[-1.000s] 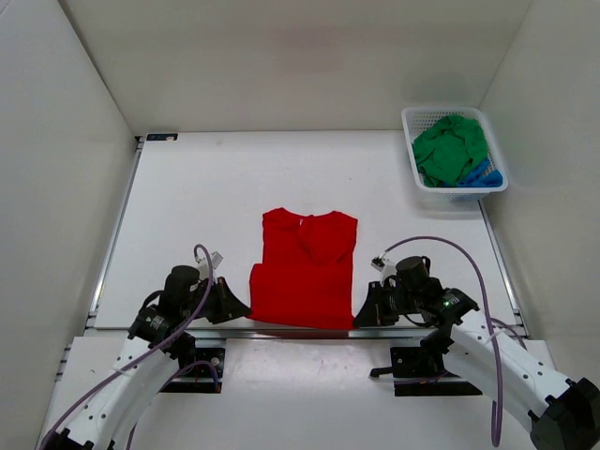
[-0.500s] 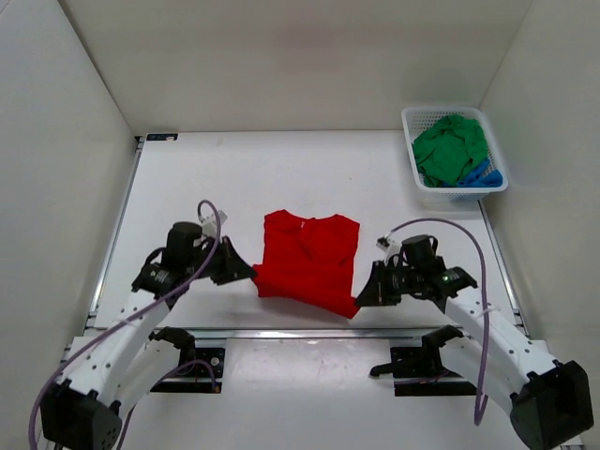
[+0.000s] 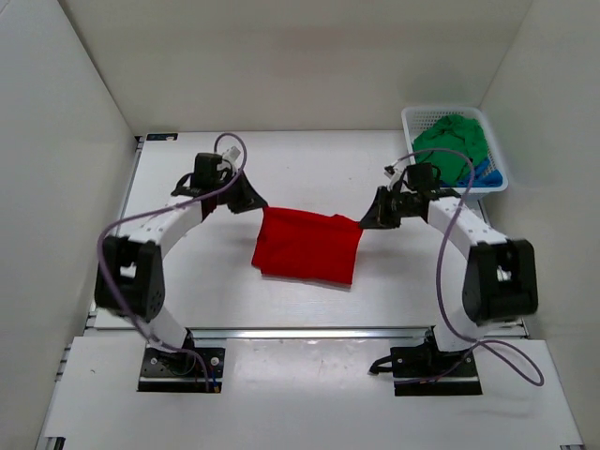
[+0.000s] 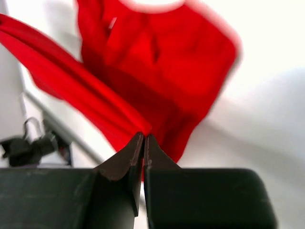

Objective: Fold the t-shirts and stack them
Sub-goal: Fold the long partially folded tshirt into a neat square

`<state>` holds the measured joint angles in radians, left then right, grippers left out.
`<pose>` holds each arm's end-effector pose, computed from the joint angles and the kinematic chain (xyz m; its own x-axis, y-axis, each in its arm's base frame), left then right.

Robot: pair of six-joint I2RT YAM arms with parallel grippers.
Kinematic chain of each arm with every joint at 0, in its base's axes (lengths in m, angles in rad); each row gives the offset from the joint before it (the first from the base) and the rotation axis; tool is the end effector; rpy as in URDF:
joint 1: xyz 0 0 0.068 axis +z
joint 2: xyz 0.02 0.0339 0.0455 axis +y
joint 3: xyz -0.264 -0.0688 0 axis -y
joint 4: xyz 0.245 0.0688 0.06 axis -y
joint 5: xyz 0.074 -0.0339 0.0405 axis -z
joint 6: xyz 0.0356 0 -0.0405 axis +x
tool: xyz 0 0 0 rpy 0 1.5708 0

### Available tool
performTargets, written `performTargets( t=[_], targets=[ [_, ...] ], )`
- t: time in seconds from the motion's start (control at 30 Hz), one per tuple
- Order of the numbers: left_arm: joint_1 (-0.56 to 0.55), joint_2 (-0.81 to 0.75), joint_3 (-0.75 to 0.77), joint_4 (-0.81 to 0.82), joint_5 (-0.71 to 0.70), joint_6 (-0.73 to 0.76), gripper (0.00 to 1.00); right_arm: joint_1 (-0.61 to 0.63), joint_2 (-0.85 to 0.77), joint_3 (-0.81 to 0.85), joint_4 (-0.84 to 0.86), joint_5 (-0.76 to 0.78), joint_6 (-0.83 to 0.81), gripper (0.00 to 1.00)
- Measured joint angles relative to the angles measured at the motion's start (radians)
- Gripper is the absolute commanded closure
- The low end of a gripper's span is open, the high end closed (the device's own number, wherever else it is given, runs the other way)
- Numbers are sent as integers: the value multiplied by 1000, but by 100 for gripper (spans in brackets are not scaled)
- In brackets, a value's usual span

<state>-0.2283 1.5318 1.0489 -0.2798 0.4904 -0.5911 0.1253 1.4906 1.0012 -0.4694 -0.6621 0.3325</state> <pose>0.3184 -0.0912 0.2439 -0.8549 -0.3061 -0.4190 0.0662 0.7366 -0.6731 0.2968 0.0594 0.2309 -0.9142 0.1443 -0.3788 -0.1593 0.7313 0.6632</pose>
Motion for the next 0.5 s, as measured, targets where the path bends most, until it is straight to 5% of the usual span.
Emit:
performTargets(
  t=[0.13,0.2,0.27,0.5],
  targets=[
    [17,240,175,67,-15,13,73,-5,211,162,37,75,-30,82],
    [32,337,249,94,-29,17,50,-12,287,228,56,133,-43,76],
    [50,417,319,119,-32,8,48,-18,339,289,55,183,-50,69],
    [97,423,311,181,-26,-24,47,-6,367,437,39,334,-85,69]
  ],
)
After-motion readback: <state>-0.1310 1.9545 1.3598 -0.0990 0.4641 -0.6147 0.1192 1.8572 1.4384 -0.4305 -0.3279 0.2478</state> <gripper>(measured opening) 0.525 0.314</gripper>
